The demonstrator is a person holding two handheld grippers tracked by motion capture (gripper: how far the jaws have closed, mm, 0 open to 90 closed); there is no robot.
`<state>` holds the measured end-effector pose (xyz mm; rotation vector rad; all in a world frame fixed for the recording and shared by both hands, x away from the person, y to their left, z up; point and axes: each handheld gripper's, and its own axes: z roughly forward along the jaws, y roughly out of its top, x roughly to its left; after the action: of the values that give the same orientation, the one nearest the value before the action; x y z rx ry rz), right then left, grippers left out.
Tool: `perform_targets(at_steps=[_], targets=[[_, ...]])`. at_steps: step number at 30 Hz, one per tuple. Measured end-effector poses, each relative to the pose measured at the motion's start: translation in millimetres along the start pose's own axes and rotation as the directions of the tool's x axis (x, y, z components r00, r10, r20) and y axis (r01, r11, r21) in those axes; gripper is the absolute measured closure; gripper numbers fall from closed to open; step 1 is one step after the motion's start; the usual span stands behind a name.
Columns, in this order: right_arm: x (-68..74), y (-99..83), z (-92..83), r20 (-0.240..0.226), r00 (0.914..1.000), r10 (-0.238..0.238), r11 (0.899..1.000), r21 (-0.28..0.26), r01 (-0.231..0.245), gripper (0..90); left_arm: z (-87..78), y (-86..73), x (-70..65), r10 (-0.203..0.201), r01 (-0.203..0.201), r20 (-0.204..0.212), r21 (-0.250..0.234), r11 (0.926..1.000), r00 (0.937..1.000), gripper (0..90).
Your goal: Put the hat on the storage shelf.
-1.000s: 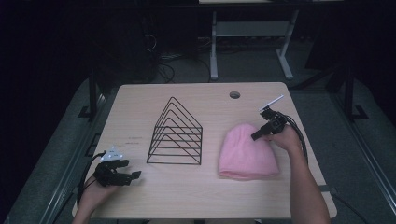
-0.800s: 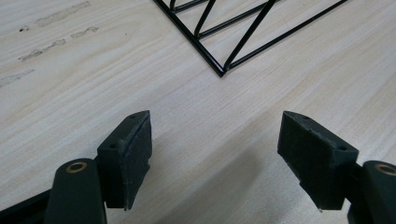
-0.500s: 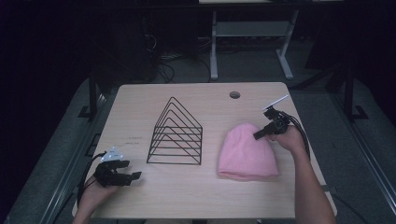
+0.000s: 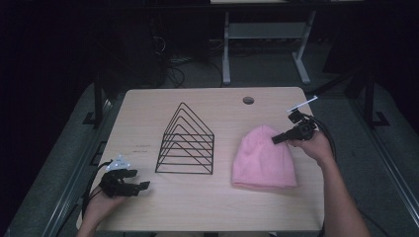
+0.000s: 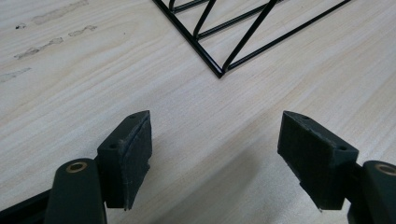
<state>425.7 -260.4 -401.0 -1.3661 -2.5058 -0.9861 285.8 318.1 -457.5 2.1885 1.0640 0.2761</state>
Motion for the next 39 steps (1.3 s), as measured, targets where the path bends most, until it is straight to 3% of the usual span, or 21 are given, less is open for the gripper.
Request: perform_targets(at_steps=[7,15,17,20,28,39], targets=[[5.6,-3.4,-17.8,-0.025,0.9997,-0.003,0.999,-0.049,0.001,78.8,-0.2,1.1,-1.8,-0.008,0.008,0.006,-0.006,0.9999,0.9999,26.3],[21.4,-2.4,-42.3,-0.013,0.9981,-0.060,0.994,-0.096,0.058,78.9,0.3,2.5,-4.5,-0.016,0.016,0.035,-0.005,0.9999,0.9993,26.5],[29.4,0.0,-50.8,-0.007,0.9968,-0.079,0.991,-0.107,0.078,79.0,-0.5,3.1,-5.5,-0.040,0.040,0.057,0.000,0.9992,0.9976,26.5],[38.6,3.0,-58.6,-0.010,0.9941,-0.108,0.987,-0.121,0.106,78.9,-3.1,4.2,-5.2,-0.038,0.038,0.070,0.004,0.9993,0.9968,26.5],[62.7,11.3,-74.8,-0.008,0.9835,-0.181,0.973,-0.147,0.177,79.1,-7.8,7.7,-6.7,-0.024,0.023,0.092,0.008,0.9997,0.9954,26.6],[74.9,22.6,-89.1,0.018,0.9790,-0.203,0.965,-0.169,0.203,79.3,-13.9,16.3,-5.4,-0.027,0.028,0.122,-0.003,0.9996,0.9922,26.6]])
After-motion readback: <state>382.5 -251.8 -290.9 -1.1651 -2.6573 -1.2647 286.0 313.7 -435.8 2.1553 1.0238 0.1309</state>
